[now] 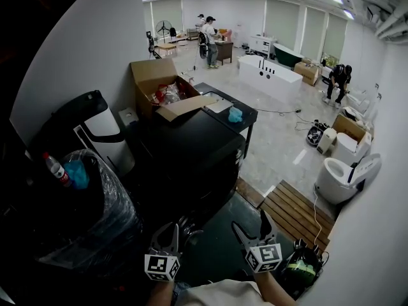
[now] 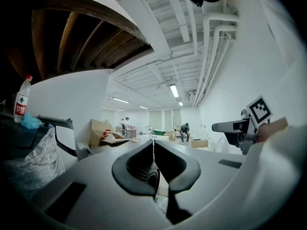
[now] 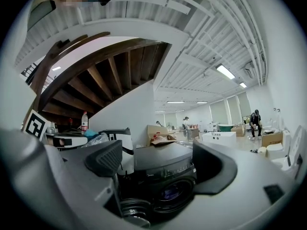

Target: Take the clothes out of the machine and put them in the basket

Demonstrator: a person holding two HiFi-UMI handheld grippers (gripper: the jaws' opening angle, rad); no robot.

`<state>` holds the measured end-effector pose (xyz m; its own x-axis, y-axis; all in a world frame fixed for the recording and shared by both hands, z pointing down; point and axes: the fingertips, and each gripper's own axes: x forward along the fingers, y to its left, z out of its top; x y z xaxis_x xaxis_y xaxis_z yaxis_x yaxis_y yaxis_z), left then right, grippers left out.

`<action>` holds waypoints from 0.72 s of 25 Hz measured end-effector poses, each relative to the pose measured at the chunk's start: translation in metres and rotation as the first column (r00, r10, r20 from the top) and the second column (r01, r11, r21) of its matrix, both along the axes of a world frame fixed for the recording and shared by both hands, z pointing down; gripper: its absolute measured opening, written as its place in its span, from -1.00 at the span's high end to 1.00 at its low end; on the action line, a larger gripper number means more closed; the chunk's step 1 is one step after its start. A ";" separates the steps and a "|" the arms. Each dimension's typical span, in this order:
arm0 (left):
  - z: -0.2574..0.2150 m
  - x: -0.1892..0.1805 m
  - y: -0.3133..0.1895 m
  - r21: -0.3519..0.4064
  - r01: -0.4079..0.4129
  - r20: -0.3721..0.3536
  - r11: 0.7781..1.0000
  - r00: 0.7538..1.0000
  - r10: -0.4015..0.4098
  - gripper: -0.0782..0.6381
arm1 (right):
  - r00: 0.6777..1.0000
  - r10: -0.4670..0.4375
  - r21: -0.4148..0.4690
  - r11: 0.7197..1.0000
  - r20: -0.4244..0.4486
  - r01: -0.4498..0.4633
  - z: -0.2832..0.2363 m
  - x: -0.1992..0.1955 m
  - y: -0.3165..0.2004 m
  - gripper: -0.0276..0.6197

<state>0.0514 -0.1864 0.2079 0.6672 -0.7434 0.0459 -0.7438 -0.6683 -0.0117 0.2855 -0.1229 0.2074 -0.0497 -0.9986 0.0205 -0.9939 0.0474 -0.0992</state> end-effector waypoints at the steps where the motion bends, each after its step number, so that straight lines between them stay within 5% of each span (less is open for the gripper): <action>1: 0.000 0.001 0.000 -0.001 -0.002 0.000 1.000 1.000 0.002 0.72 | 1.000 0.001 -0.001 1.000 0.000 -0.001 0.000 0.001 0.000 -0.47; 18: 0.004 0.061 -0.012 -0.006 0.049 0.031 0.999 0.998 -0.049 0.72 | 0.999 -0.042 -0.031 0.999 0.010 0.043 0.014 0.066 -0.021 -0.47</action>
<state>0.1122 -0.1989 0.2121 0.6285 -0.7746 0.0714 -0.7748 -0.6315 -0.0309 0.3518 -0.1443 0.2217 -0.0924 -0.9944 0.0507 -0.9901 0.0864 -0.1103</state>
